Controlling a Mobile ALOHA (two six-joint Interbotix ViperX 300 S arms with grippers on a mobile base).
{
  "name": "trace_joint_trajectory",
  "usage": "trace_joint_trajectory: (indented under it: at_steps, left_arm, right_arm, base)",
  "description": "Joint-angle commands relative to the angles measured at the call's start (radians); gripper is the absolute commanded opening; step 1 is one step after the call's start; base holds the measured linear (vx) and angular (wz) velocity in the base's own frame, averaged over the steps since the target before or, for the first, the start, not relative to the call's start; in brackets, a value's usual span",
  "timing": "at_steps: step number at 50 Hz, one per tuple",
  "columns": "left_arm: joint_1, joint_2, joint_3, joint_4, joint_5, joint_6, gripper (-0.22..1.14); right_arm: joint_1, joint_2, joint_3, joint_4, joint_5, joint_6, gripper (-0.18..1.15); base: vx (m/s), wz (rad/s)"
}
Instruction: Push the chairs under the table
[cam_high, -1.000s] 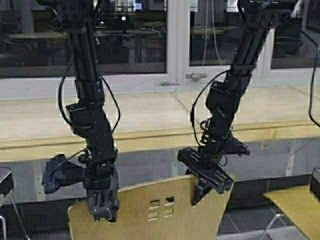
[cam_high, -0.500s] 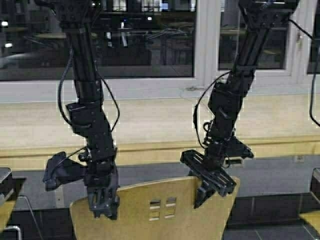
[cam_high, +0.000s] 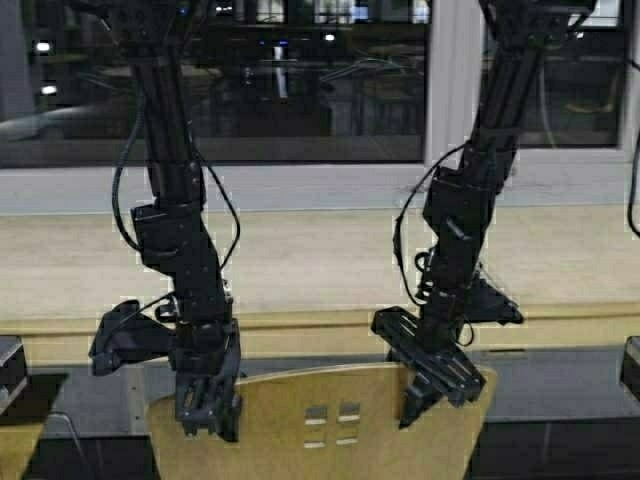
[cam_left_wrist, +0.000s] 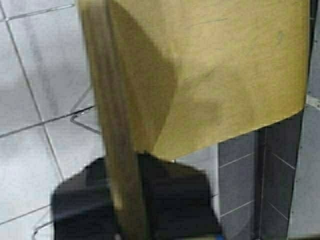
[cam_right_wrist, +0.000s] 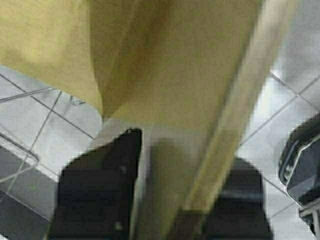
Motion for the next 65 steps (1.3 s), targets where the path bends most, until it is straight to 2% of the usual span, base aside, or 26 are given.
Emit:
trace_joint_trajectory:
  at_steps: [1,22,30,49,54,60,65]
  left_arm:
    - [0.089,-0.089,-0.067,0.051,-0.066,0.152,0.07]
    - [0.107,-0.071,-0.123,0.084,-0.057,0.172,0.07]
    - [0.121,-0.077,-0.112,0.124,-0.035,0.173,0.07]
    - [0.123,-0.087,-0.094,0.127,-0.009,0.172,0.08]
    - [0.123,-0.089,-0.084,0.129,0.003,0.173,0.12]
    - [0.123,-0.087,-0.077,0.127,0.038,0.175,0.25]
    - [0.123,-0.086,-0.077,0.132,0.06,0.181,0.41]
  right_arm:
    - [-0.003,-0.034,0.012,-0.028,-0.02,-0.094,0.04]
    - [0.003,-0.038,0.006,-0.028,-0.049,-0.092,0.04]
    - [0.002,-0.035,0.012,-0.028,-0.052,-0.092,0.04]
    - [0.006,-0.021,0.021,-0.029,-0.052,-0.097,0.04]
    - [0.006,-0.014,0.02,-0.029,-0.046,-0.1,0.05]
    - [0.006,-0.008,0.02,-0.04,-0.046,-0.104,0.06]
    - [0.006,-0.002,0.017,-0.049,-0.044,-0.109,0.2]
  base:
    - [0.18,0.18]
    - [0.15,0.11]
    - [0.16,-0.01]
    - [0.13,-0.01]
    - [0.06,0.01]
    - [0.03,0.0]
    - [0.01,0.0]
